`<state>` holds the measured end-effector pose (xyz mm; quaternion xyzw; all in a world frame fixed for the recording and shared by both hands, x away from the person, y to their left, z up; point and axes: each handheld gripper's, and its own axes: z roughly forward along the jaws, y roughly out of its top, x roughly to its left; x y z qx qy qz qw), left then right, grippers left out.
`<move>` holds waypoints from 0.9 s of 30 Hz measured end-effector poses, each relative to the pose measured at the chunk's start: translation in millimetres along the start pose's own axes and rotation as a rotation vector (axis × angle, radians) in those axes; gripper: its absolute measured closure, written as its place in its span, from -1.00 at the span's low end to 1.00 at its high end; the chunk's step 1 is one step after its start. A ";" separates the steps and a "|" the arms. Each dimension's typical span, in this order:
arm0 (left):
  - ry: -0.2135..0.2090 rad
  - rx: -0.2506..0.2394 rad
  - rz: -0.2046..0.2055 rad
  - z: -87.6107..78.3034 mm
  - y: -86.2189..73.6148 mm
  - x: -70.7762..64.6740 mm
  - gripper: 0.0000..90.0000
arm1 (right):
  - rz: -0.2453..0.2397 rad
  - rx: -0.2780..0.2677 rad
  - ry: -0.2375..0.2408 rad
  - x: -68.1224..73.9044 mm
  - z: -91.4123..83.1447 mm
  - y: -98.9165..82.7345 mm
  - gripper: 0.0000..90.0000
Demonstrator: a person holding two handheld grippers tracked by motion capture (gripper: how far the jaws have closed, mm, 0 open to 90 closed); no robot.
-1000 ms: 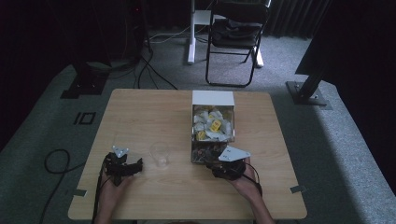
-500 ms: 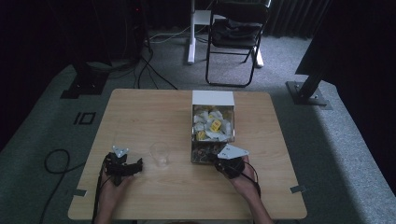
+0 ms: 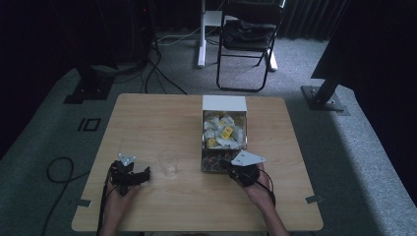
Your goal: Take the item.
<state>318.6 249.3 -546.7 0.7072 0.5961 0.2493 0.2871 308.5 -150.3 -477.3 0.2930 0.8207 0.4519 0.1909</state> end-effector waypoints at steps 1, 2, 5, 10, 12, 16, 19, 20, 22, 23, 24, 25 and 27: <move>0.000 0.000 0.000 0.0 0.0 0.0 -0.75 | 0.000 0.000 -0.001 0.3 -0.6 0.5 1.00; 0.000 0.000 0.000 0.0 0.0 0.0 -0.76 | 0.000 -0.002 0.002 0.3 -1.1 1.1 1.00; 0.000 0.000 0.000 0.0 0.0 0.0 -0.75 | -0.004 0.000 0.004 0.1 -2.2 2.5 1.00; 0.000 0.000 0.000 0.0 0.0 0.0 -0.75 | -0.008 -0.010 0.002 0.7 -5.9 5.2 1.00; 0.000 0.000 0.000 0.0 0.0 0.0 -0.76 | -0.011 -0.011 0.002 0.6 -7.2 6.4 1.00; 0.000 0.000 0.000 0.0 0.0 0.0 -0.75 | -0.010 -0.010 -0.002 1.0 -8.4 7.5 1.00; 0.000 0.000 0.000 0.0 0.0 0.0 -0.75 | -0.016 -0.016 -0.003 1.7 -10.4 9.1 1.00; 0.000 0.000 0.000 0.0 0.0 0.0 -0.76 | -0.016 -0.017 -0.004 2.0 -10.9 9.6 1.00; 0.000 0.000 0.000 0.0 0.0 0.0 -0.76 | -0.016 -0.019 -0.004 2.2 -11.3 10.1 1.00; 0.000 0.000 0.000 0.0 0.0 0.0 -0.76 | -0.015 -0.018 -0.004 2.5 -11.7 10.6 1.00; 0.000 0.000 0.000 0.0 0.0 0.0 -0.75 | -0.018 -0.016 -0.004 2.9 -12.0 11.7 1.00; 0.000 0.000 0.000 0.0 0.0 0.0 -0.75 | -0.018 -0.014 -0.004 3.4 -12.1 12.2 1.00; 0.000 0.000 0.000 0.0 0.0 0.0 -0.75 | -0.018 -0.014 -0.004 4.5 -12.5 13.3 1.00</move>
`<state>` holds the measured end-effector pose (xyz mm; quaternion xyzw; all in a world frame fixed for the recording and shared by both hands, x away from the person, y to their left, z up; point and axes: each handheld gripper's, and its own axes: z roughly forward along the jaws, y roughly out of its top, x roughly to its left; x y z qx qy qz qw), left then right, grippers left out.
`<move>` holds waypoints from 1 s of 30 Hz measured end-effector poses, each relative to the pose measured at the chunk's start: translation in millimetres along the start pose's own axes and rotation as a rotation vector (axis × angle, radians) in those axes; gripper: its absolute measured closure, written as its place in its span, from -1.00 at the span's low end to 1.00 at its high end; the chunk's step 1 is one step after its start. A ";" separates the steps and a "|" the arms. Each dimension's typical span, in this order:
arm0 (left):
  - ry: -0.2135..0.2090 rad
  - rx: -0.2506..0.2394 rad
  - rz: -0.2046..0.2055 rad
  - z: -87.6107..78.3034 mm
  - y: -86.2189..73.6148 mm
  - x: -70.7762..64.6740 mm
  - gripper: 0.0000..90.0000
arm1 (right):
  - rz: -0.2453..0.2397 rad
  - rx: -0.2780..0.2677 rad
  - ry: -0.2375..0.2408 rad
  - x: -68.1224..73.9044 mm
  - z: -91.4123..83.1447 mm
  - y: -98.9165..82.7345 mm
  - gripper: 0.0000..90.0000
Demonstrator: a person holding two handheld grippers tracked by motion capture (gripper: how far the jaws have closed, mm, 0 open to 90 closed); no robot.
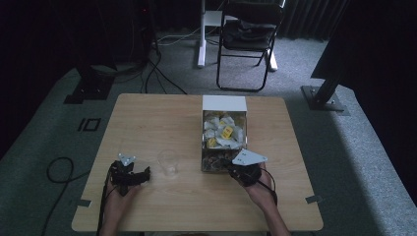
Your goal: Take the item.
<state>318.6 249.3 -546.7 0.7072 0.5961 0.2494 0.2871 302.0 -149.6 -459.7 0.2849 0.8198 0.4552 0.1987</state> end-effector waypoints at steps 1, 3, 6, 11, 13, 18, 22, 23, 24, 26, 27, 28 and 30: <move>0.000 0.000 0.000 0.0 0.0 0.0 -0.75 | -0.001 -0.001 0.001 0.3 -0.3 0.6 1.00; 0.000 0.000 0.000 0.0 0.0 0.0 -0.76 | -0.001 -0.007 0.006 0.6 -1.0 1.8 1.00; 0.000 0.000 0.000 0.0 0.0 0.0 -0.75 | -0.002 -0.011 0.006 1.6 -1.9 3.6 1.00; 0.000 0.000 0.000 0.0 0.0 0.0 -0.75 | -0.006 -0.010 0.013 4.0 -2.2 5.8 1.00; 0.000 0.000 0.000 0.0 0.0 0.0 -0.76 | -0.008 -0.010 0.017 5.4 -2.2 6.6 1.00; 0.000 0.000 0.000 0.0 0.0 0.0 -0.75 | -0.010 -0.014 0.024 8.9 -1.7 9.7 1.00; 0.000 0.000 0.000 0.0 0.0 0.0 -0.76 | -0.019 -0.015 0.031 11.5 -1.0 12.9 1.00; 0.000 0.000 0.000 0.0 0.0 0.0 -0.75 | -0.021 -0.015 0.034 12.3 -0.8 13.6 1.00; 0.000 0.000 0.000 0.0 0.0 0.0 -0.75 | -0.024 -0.016 0.035 12.9 -0.6 14.2 1.00; 0.000 0.000 0.000 0.0 0.0 0.0 -0.76 | -0.026 -0.017 0.038 13.9 -0.4 15.4 1.00; 0.000 0.000 0.000 0.0 0.0 0.0 -0.76 | -0.027 -0.017 0.038 14.3 -0.3 15.9 1.00; 0.000 0.000 0.000 0.0 0.0 0.0 -0.75 | -0.029 -0.018 0.039 14.6 -0.2 16.3 1.00; 0.000 0.000 0.000 0.0 0.0 0.0 -0.75 | -0.029 -0.019 0.040 15.2 0.0 17.0 1.00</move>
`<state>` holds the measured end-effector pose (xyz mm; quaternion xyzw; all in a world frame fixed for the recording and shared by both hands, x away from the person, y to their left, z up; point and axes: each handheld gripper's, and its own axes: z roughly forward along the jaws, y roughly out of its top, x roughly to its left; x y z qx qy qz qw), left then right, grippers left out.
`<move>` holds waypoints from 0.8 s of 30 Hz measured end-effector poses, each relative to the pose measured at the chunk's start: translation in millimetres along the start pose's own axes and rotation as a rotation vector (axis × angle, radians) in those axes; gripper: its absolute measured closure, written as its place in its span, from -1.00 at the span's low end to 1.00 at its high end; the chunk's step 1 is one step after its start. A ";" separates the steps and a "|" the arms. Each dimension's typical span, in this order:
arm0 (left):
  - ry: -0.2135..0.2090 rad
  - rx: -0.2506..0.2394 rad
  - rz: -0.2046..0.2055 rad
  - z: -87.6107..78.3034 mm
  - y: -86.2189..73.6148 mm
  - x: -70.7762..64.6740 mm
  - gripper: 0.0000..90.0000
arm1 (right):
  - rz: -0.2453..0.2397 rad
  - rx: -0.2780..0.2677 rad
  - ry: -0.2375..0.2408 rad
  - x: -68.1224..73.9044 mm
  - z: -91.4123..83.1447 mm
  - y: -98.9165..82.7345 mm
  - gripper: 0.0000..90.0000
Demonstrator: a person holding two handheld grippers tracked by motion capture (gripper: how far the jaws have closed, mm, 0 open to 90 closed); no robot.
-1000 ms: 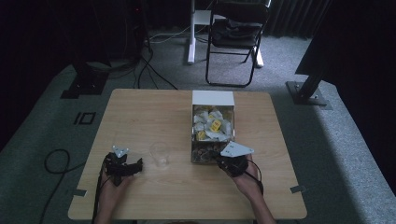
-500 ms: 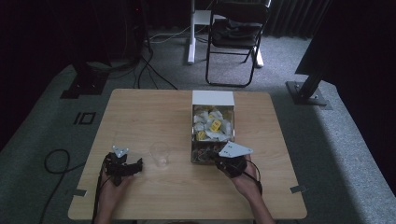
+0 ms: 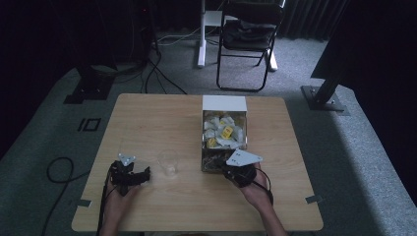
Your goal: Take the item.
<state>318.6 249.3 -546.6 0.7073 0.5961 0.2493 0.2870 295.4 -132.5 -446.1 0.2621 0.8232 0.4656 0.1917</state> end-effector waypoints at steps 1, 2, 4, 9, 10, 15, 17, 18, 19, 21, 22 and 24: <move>0.000 0.000 0.000 0.0 0.0 0.0 -0.76 | 0.000 0.000 0.000 0.0 0.0 0.0 1.00; 0.000 0.000 0.000 0.0 0.0 0.0 -0.76 | 0.002 -0.001 0.000 0.1 0.1 0.3 1.00; 0.000 0.000 0.000 0.0 0.0 0.0 -0.75 | 0.004 -0.005 0.003 1.2 1.0 1.4 1.00; 0.000 0.000 0.000 0.0 0.0 0.0 -0.75 | -0.002 -0.008 0.013 4.2 3.4 4.6 1.00; 0.000 0.000 0.000 0.0 0.0 0.0 -0.75 | -0.005 -0.008 0.013 4.8 4.1 5.2 1.00; 0.000 0.000 0.000 0.0 0.0 0.0 -0.75 | -0.009 -0.007 0.020 6.8 7.1 7.5 1.00; 0.000 0.000 0.000 0.0 0.0 0.0 -0.75 | -0.011 -0.008 0.021 7.4 7.6 8.1 1.00; 0.000 0.000 0.000 0.0 0.0 0.0 -0.75 | -0.012 -0.008 0.022 7.8 7.8 8.5 1.00; 0.000 0.000 0.000 0.0 0.0 0.0 -0.76 | -0.013 -0.009 0.023 8.1 8.1 9.1 1.00; 0.000 0.000 0.000 0.0 0.0 0.0 -0.75 | -0.014 -0.012 0.025 8.9 8.9 10.2 1.00; 0.000 0.000 0.000 0.0 0.0 0.0 -0.75 | -0.015 -0.012 0.024 9.2 9.1 10.7 1.00; 0.000 0.000 0.000 0.0 0.0 0.0 -0.75 | -0.021 -0.012 0.028 9.9 10.0 12.2 1.00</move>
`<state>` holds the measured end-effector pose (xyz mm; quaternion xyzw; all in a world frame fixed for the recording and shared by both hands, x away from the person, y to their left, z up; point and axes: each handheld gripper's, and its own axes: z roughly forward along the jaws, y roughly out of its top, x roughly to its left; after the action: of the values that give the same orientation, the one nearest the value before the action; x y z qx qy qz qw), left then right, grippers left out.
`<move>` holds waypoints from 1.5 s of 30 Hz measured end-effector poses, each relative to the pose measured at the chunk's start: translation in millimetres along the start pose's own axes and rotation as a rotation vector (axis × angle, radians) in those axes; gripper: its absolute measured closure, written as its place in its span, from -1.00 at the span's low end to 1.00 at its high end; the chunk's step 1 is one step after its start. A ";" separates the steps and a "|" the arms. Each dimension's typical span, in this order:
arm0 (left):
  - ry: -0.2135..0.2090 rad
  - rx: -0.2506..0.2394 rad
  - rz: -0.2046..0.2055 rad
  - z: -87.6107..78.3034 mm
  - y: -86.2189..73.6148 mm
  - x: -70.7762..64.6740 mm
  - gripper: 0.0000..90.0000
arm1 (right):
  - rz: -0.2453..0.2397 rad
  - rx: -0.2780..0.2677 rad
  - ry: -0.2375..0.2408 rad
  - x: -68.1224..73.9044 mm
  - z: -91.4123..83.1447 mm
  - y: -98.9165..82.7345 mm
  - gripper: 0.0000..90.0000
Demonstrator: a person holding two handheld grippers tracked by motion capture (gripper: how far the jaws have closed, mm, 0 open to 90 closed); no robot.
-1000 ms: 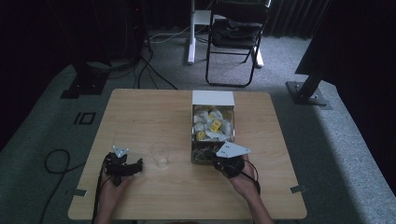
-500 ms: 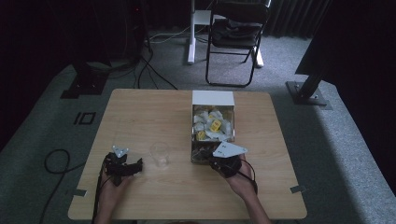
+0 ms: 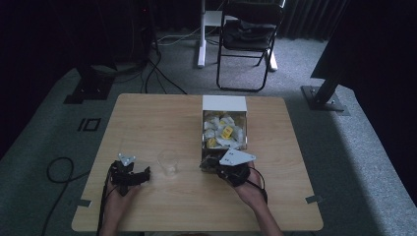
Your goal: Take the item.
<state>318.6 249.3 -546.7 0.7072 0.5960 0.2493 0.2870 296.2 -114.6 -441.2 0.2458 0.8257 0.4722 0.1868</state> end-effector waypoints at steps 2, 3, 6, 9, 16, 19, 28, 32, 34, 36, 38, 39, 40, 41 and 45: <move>0.000 0.000 0.000 0.0 0.0 0.0 -0.75 | 0.000 -0.001 0.001 0.6 1.0 1.2 1.00; 0.000 0.000 0.000 0.0 0.0 0.0 -0.76 | -0.001 -0.001 0.001 0.8 1.6 1.6 1.00; 0.000 0.000 0.000 0.0 0.0 0.0 -0.75 | -0.004 -0.003 0.002 1.5 2.9 2.9 1.00; 0.000 0.000 0.000 0.0 0.0 0.0 -0.75 | -0.001 -0.007 0.005 2.8 4.0 4.2 1.00; 0.000 0.000 0.000 0.0 0.0 0.0 -0.75 | -0.010 -0.010 0.011 5.6 8.0 8.4 1.00; 0.000 0.000 0.000 0.0 0.0 0.0 -0.75 | -0.015 -0.012 0.015 7.3 10.0 10.8 1.00; 0.000 0.000 0.000 0.0 0.0 0.0 -0.75 | -0.016 -0.030 0.023 10.9 13.4 18.1 1.00; 0.000 0.000 0.000 0.0 0.0 0.0 -0.75 | -0.016 -0.034 0.026 12.4 17.3 20.6 1.00; 0.000 0.000 0.000 0.0 0.0 0.0 -0.75 | -0.016 -0.035 0.027 13.3 18.9 21.9 1.00; 0.000 0.000 0.000 0.0 0.0 0.0 -0.75 | -0.017 -0.037 0.029 14.2 20.3 23.0 1.00; 0.000 0.000 0.000 0.0 0.0 0.0 -0.76 | -0.021 -0.037 0.032 14.9 21.6 24.1 1.00; 0.000 0.000 0.000 0.0 0.0 0.0 -0.75 | -0.021 -0.036 0.034 15.6 22.5 24.8 1.00; 0.000 0.000 0.000 0.0 0.0 0.0 -0.75 | -0.021 -0.034 0.036 16.1 23.1 25.4 1.00; 0.000 0.000 0.000 0.0 0.0 0.0 -0.76 | -0.024 -0.034 0.037 16.4 23.7 26.0 1.00; 0.000 0.000 0.000 0.0 0.0 0.0 -0.75 | -0.027 -0.031 0.041 17.9 26.8 28.4 1.00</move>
<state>318.6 249.3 -546.7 0.7072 0.5961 0.2493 0.2871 302.7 -73.4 -430.8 0.2220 0.8252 0.4871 0.1801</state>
